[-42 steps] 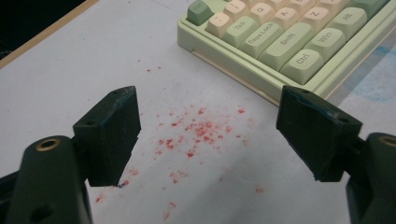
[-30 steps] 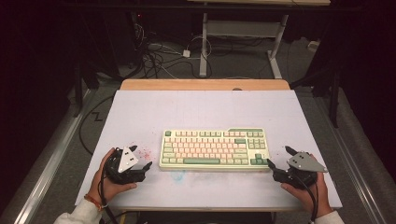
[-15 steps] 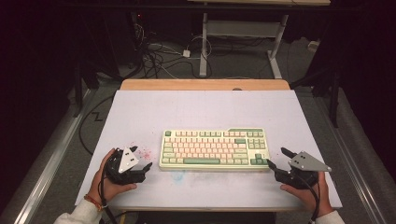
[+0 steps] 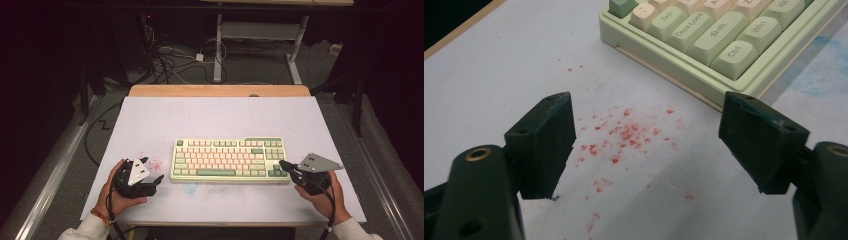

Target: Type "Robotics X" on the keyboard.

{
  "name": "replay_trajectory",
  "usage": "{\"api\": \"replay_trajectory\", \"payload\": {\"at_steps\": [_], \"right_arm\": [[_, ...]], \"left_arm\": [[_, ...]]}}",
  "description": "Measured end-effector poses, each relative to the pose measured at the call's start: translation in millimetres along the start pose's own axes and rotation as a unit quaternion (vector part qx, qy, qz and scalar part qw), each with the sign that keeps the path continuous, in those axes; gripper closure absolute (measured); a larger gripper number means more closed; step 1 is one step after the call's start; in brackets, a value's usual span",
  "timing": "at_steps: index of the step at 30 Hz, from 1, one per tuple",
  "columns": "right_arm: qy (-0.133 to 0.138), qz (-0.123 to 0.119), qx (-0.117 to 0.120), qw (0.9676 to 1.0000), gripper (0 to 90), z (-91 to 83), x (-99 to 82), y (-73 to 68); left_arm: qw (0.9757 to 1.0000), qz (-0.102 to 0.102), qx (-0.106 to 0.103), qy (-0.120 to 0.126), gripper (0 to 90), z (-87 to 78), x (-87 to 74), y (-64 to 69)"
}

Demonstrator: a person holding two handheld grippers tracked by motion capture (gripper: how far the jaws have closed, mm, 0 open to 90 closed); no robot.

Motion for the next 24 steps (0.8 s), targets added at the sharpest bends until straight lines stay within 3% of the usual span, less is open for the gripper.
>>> {"api": "replay_trajectory", "payload": {"at_steps": [11,16,24], "right_arm": [[-0.037,-0.022,0.048,0.9979,90.0,38.6,20.2,-12.6],[-0.059,-0.034,0.062,0.9957,90.0,56.5,17.6,-20.6],[-0.082,-0.039,0.068,0.9935,90.0,69.4,7.7,-24.3]], "left_arm": [[1.0,0.0,0.0,-0.003,21.7,0.5,-1.3,0.3],[1.0,-0.002,0.001,-0.006,21.7,0.8,-2.7,-0.8],[1.0,0.001,0.003,-0.008,22.5,0.6,-3.0,-0.7]]}}
Point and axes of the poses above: each handheld gripper's, and its own axes: z roughly forward along the jaws, x roughly out of its top, y roughly to its right, the point moved 10 cm from there along z, roughly forward along the jaws, and after that the axes turned 3 degrees about x, right-handed, at the moved point
